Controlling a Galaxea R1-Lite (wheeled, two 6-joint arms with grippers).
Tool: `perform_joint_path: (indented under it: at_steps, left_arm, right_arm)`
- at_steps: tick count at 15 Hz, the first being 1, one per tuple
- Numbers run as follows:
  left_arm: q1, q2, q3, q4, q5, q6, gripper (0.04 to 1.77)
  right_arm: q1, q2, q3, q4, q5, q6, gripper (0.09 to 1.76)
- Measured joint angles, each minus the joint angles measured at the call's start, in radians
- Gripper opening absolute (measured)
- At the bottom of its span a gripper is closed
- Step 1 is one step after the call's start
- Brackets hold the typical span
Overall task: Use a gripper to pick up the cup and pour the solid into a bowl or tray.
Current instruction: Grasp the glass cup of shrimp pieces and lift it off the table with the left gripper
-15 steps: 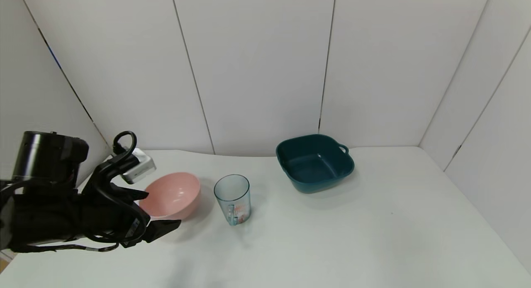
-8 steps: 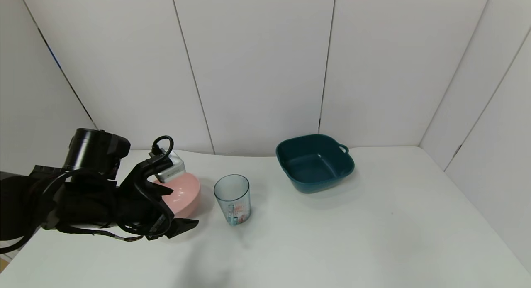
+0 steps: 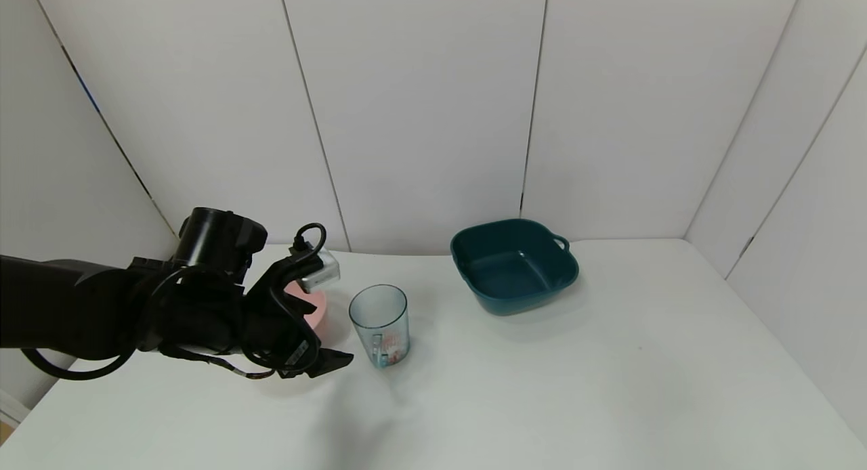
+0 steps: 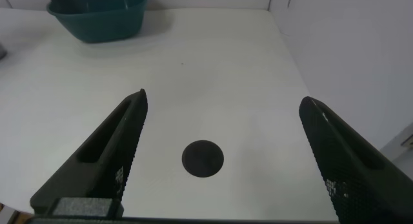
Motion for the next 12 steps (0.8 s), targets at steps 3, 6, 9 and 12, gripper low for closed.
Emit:
perform_joint_path:
  at_steps: [3,6,9,12]
  left_arm:
    - [-0.018,0.027,-0.023,0.006,0.010,-0.001,1.72]
    - [-0.033,0.060,-0.035,0.003,0.040,-0.001,1.72]
    - [-0.041,0.090,-0.056,0.003,0.071,-0.002,1.72]
    - [-0.052,0.119,-0.071,-0.006,0.074,-0.003,1.72]
  right_arm:
    - [0.001,0.000,0.000,-0.001,0.000,0.000,1.71]
    - [0.001,0.000,0.000,-0.001,0.000,0.000,1.71]
    - [0.001,0.000,0.000,-0.001,0.000,0.000,1.71]
    - [0.001,0.000,0.000,-0.001,0.000,0.000,1.71]
